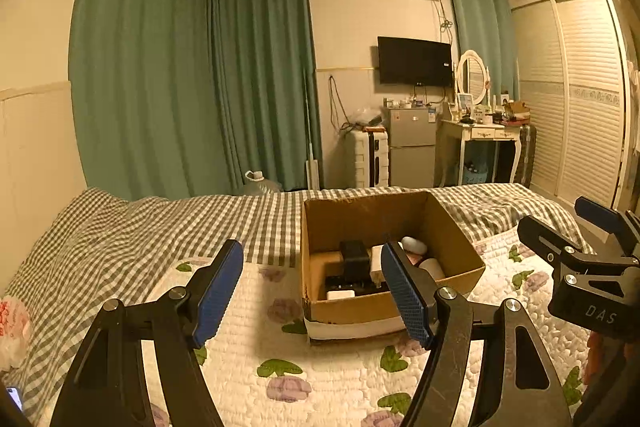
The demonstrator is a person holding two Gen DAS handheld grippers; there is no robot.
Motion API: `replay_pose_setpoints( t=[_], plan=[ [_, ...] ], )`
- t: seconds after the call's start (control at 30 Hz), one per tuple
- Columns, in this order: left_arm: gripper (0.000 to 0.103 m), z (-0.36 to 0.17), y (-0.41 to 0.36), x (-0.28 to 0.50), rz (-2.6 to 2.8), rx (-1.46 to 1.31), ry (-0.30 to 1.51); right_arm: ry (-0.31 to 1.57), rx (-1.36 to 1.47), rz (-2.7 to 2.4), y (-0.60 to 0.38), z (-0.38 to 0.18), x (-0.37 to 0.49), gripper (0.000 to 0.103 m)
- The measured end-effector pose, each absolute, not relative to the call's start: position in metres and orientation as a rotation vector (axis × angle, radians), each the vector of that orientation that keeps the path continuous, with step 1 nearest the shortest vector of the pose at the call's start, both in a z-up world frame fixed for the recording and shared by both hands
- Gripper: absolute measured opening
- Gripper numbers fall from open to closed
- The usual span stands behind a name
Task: Organize rigid objects
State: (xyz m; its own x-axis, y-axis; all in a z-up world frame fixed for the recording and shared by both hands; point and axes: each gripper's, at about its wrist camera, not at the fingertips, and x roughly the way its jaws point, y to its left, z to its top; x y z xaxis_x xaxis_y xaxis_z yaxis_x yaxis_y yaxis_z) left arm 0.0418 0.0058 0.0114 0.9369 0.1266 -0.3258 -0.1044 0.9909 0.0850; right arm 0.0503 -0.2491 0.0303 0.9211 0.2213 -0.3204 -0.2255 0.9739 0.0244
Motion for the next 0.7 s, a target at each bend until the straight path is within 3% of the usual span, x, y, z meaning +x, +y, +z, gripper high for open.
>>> replay_pose_setpoints(
  t=[0.7],
  plan=[
    [0.074,0.0052,0.0054,0.043,0.1,0.069,0.365,0.323,-0.03,0.217,-0.2459,0.0264,0.0464,0.103]
  ],
)
